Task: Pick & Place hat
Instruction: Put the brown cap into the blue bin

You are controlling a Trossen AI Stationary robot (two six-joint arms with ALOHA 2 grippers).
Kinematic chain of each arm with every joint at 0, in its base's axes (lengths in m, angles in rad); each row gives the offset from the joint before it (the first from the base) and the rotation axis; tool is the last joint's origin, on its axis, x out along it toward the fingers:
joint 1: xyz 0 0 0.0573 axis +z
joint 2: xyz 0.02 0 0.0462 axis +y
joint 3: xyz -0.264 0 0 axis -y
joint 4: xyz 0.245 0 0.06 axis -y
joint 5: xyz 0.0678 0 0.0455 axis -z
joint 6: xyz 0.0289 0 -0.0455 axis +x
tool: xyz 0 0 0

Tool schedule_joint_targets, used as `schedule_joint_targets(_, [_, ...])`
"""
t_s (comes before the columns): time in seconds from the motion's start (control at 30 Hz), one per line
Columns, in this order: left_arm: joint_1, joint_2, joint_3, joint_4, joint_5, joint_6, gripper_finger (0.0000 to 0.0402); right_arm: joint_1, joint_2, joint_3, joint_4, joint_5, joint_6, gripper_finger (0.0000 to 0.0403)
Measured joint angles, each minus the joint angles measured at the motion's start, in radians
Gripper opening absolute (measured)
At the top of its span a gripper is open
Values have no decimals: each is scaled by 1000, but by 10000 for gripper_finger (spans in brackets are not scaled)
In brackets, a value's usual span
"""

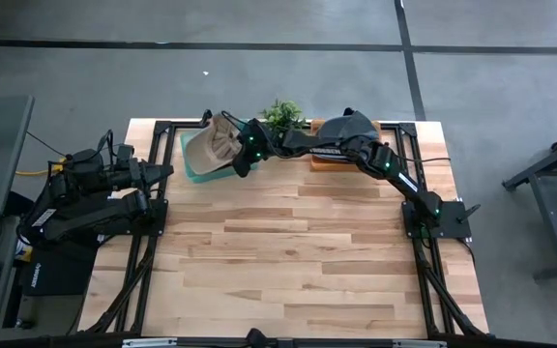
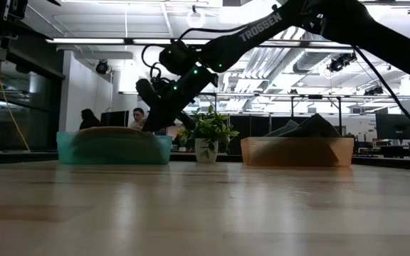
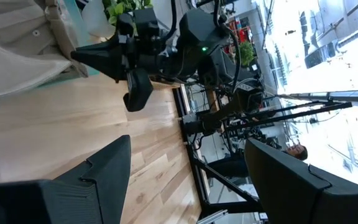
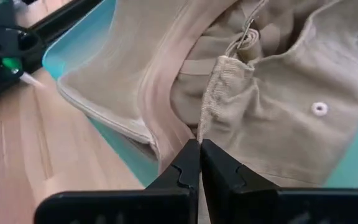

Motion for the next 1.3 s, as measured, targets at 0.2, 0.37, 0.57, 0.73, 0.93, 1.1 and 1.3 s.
schedule_joint_targets(0.2, [0,0,0,0,-12,-2,275,-2,16,1,-12,-45,3,1])
schedule_joint_targets(0.37, [0,0,0,0,-11,-4,275,-3,16,1,-8,-47,-2,7])
schedule_joint_targets(0.57, [0,0,0,0,-11,-4,275,-2,12,1,26,-56,-2,56])
schedule_joint_targets(0.73, [0,0,0,0,-10,-4,275,-3,12,1,27,-110,5,138])
schedule_joint_targets(0.93, [0,0,0,0,-10,-3,275,-2,-4,1,17,-143,25,227])
schedule_joint_targets(1.1, [0,0,0,0,-15,-3,275,-3,-36,1,17,-98,-1,248])
schedule_joint_targets(1.3, [0,0,0,0,-19,-3,275,-10,-70,1,9,-88,-21,249])
